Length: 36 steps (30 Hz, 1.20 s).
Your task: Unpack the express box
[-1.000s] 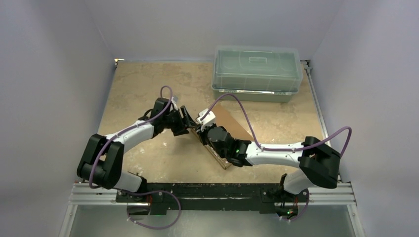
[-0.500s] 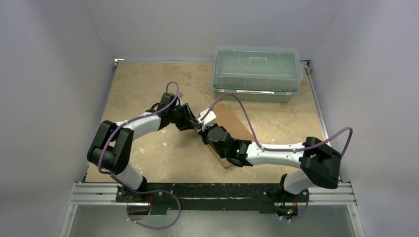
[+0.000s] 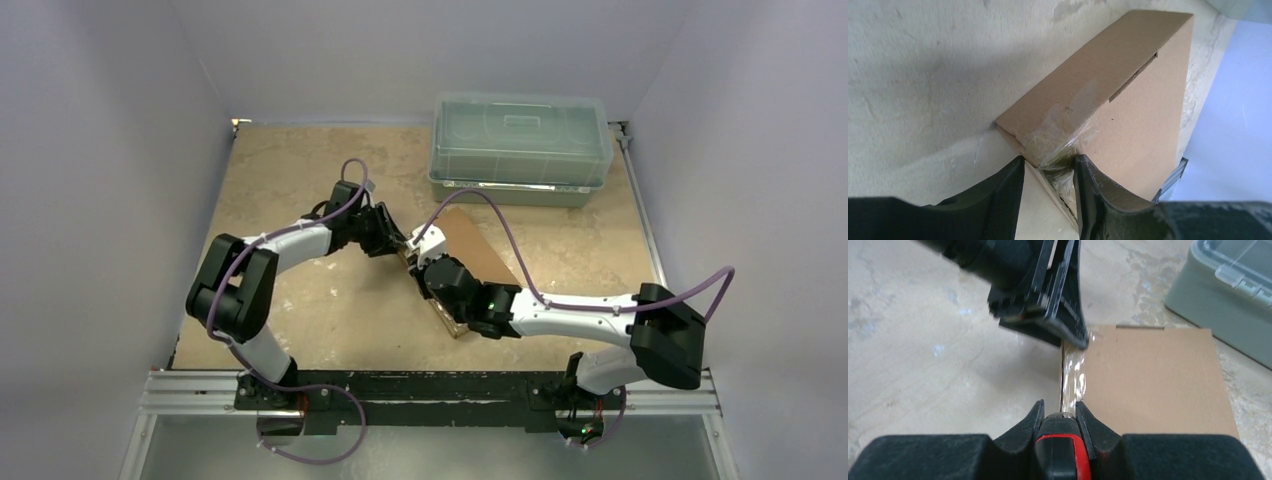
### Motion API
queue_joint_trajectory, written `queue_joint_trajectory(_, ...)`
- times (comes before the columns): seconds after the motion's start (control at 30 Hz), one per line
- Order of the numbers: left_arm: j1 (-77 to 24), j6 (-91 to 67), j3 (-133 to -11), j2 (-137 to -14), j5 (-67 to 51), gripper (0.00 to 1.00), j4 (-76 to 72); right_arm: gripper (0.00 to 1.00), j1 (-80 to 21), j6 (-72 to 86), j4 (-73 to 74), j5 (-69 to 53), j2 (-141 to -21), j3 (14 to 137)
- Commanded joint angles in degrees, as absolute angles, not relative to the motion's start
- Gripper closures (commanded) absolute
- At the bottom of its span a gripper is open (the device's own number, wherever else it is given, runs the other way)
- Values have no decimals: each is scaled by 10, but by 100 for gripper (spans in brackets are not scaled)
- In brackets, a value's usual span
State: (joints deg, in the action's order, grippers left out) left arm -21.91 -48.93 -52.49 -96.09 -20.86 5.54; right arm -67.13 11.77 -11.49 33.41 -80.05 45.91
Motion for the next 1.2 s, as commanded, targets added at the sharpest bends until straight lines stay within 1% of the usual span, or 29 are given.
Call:
queue_joint_trajectory(0.0,-202,-465,-538,-1003,-61,62,70,100,-689,147,-32,298,-778,444)
queue_joint_trajectory(0.43,-172,-438,-589,-1035,-60,62,93,100,-716,187,-2,329,-728,417)
queue_joint_trajectory(0.53,-173,-424,-600,-1028,-63,57,107,100,-721,198,-2,348,-728,419)
queue_joint_trajectory(0.67,-172,-411,-595,-990,-73,47,128,100,-723,206,-2,374,-729,426)
queue_joint_trajectory(0.73,-172,-405,-589,-965,-78,44,145,100,-723,205,-2,380,-730,432)
queue_joint_trajectory(0.83,-172,-408,-567,-921,-102,41,161,100,-723,201,-2,386,-733,440)
queue_joint_trajectory(1.0,-177,-446,-503,-847,-169,37,137,100,-724,196,-10,390,-732,444)
queue_joint_trajectory(1.17,-205,-493,-468,-791,-185,33,108,100,-726,191,-12,389,-737,453)
